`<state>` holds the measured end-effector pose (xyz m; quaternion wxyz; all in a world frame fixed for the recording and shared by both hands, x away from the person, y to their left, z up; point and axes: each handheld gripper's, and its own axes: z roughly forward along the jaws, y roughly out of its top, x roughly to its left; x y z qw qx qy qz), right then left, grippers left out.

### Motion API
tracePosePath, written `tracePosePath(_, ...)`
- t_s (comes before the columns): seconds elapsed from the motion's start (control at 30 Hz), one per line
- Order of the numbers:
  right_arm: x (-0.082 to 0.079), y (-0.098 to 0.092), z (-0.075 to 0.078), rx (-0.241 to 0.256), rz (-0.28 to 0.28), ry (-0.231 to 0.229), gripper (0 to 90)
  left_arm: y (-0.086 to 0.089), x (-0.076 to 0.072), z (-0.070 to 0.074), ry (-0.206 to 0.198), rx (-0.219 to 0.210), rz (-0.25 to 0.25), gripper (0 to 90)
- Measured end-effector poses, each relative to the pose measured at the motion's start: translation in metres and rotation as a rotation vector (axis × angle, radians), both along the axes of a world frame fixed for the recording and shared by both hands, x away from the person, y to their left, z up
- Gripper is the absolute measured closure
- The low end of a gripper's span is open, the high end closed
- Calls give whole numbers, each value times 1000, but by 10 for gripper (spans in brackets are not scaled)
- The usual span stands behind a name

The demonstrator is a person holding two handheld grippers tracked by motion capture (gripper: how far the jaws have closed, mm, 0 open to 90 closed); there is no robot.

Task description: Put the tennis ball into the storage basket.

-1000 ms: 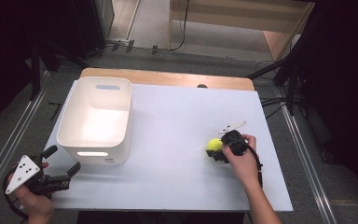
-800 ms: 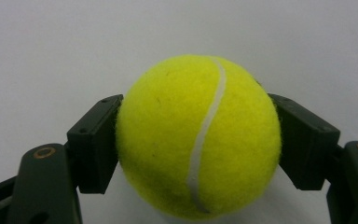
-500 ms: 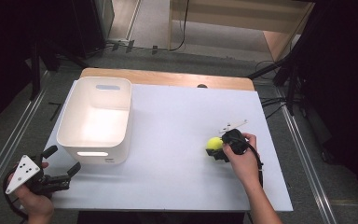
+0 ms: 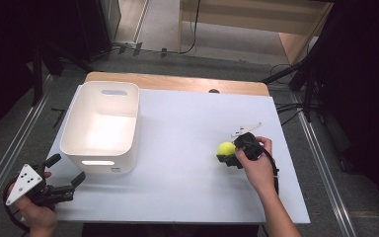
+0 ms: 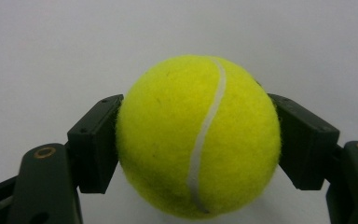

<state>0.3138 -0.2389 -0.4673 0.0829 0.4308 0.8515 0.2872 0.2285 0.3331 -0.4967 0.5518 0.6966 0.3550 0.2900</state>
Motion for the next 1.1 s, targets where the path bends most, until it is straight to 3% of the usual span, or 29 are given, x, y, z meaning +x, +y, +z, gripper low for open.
tracePosePath(0.7, 10, 14, 22, 12, 43, -21, 233, 0, 0, 0, -1, -1, 0, 0)
tracePosePath(1.1, 16, 28, 31, 28, 82, -8, 235, 0, 0, 0, 0, -2, -2, 0)
